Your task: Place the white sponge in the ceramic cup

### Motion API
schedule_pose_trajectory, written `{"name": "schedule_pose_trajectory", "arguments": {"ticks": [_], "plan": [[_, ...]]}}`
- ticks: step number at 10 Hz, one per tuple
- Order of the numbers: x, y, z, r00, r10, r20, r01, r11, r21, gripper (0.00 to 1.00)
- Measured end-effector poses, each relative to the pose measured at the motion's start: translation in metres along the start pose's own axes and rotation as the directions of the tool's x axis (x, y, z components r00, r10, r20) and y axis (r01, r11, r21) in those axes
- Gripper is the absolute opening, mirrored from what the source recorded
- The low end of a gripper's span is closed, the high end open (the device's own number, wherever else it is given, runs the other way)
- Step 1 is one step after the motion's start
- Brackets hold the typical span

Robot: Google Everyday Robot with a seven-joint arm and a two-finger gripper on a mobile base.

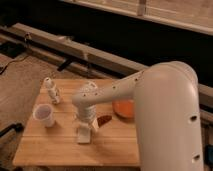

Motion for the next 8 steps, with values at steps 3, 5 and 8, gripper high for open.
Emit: {"name": "schedule_pose_trajectory", "arguments": {"ticks": [3, 5, 8], "plan": [[-0.001, 0.0, 0.016, 0.999, -0.024, 0.023, 0.024, 1.0, -0.01, 0.8], [-0.001, 0.0, 0.022, 0.999, -0.032, 0.03, 0.032, 0.999, -0.023, 0.8], [-0.001, -0.003, 0.029, 0.998, -0.045, 0.035, 0.046, 0.998, -0.043, 0.75]]}}
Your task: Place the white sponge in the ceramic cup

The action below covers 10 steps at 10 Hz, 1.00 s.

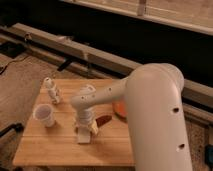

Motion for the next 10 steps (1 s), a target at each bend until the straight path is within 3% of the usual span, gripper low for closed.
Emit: {"name": "schedule_pose_trajectory", "arguments": {"ticks": [6, 7, 9, 10], "plan": [[0.002, -0.004, 0.001, 1.0, -0.005, 0.008, 0.005, 0.999, -0.039, 0.15], [0.004, -0.006, -0.009, 1.0, 0.002, -0.005, -0.002, 1.0, -0.023, 0.05], [0.009, -0.006, -0.035, 0.999, 0.018, -0.032, -0.017, 1.0, 0.02, 0.02], [0.012, -0.005, -0.063, 0.998, 0.029, -0.056, -0.025, 0.998, 0.058, 0.02]]}}
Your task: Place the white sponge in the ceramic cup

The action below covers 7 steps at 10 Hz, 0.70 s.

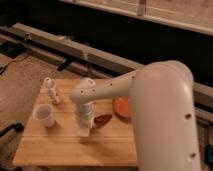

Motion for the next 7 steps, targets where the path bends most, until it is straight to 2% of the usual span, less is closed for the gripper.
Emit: {"name": "schedule_pose_trajectory", "arguments": {"ticks": [2, 4, 5, 7], "plan": [[0.014, 0.003, -0.05, 0.998, 0.027, -0.053, -0.024, 0.998, 0.055, 0.02], [0.033, 0.012, -0.086, 0.993, 0.054, -0.104, -0.042, 0.993, 0.11, 0.02], [0.038, 0.009, -0.096, 0.991, 0.053, -0.124, -0.036, 0.99, 0.134, 0.02], [0.035, -0.016, -0.104, 0.985, 0.0, -0.17, 0.026, 0.989, 0.149, 0.02]]}}
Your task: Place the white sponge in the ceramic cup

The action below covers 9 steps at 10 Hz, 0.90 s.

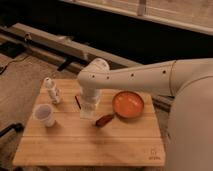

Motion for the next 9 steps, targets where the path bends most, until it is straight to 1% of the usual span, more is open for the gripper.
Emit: {"name": "schedule_pose_trajectory", "arguments": {"ticks": [1, 2, 3, 4, 6, 7, 9], "plan": [[-0.003, -0.014, 0.002, 1.0, -0.024, -0.013, 0.024, 1.0, 0.004, 0.02], [-0.007, -0.035, 0.004, 0.998, -0.057, -0.029, 0.058, 0.998, 0.011, 0.02], [-0.012, -0.056, 0.007, 0.994, -0.096, -0.045, 0.097, 0.995, 0.017, 0.02], [-0.018, -0.081, 0.009, 0.988, -0.14, -0.063, 0.142, 0.99, 0.022, 0.02], [-0.031, -0.122, 0.012, 0.97, -0.222, -0.095, 0.226, 0.974, 0.032, 0.02], [-0.038, -0.147, 0.013, 0.957, -0.269, -0.114, 0.275, 0.96, 0.044, 0.02], [-0.044, -0.179, 0.011, 0.935, -0.326, -0.142, 0.338, 0.939, 0.064, 0.02]]}}
